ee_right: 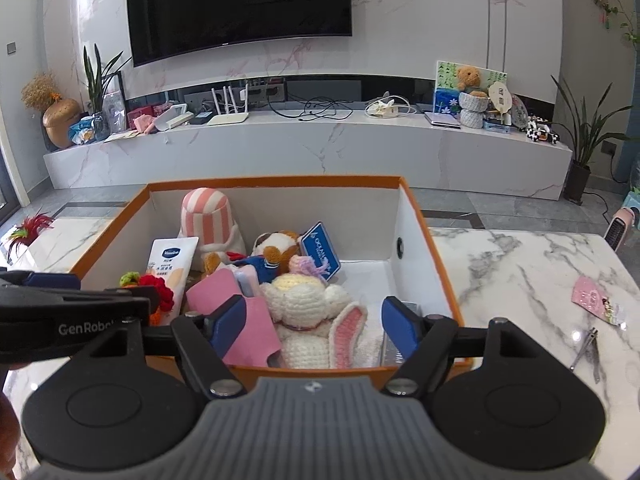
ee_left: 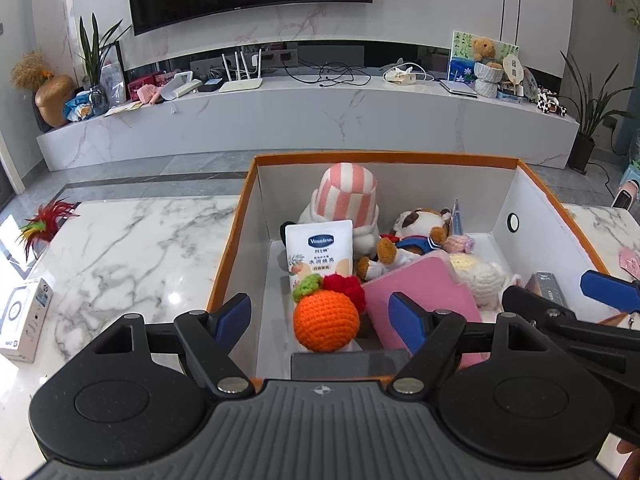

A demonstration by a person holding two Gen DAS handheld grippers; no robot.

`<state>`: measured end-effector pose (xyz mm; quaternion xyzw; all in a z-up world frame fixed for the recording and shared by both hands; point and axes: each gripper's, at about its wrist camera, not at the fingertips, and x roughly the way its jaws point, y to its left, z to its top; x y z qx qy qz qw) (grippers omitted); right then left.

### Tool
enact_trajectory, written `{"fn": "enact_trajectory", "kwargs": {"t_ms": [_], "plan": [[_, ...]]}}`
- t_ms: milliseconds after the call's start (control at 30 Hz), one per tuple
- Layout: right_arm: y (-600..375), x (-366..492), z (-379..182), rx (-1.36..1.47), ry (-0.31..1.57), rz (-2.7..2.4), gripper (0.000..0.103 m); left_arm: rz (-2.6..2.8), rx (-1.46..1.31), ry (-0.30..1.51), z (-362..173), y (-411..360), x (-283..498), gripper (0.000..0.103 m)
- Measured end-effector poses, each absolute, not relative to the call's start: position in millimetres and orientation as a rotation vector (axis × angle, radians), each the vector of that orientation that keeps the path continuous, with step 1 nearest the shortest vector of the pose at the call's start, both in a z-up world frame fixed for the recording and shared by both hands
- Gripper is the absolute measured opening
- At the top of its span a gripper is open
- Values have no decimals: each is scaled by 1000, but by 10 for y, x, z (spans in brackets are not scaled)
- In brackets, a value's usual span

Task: Organize objects
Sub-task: 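Raise both open tools out of the orange box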

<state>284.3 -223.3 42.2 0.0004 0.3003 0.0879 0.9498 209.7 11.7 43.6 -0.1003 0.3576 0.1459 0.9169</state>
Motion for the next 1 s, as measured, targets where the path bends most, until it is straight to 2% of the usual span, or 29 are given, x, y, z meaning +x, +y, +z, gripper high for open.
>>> {"fn": "enact_trajectory", "kwargs": {"t_ms": [167,500,800,1000], "plan": [[-2290,2745,502,0,599,158,80,291,-220,739,478,65,2007,89],[-2348,2477,626,-8,581,133,81,385,-196,760,544,-91,1754,89],[-2381,2285,652,-24,587,106,89,365,-232,743,605,-128,1575,89],[-2452,2250,651,-22,602,79,89,379,-250,724,658,-119,1529,89]]}}
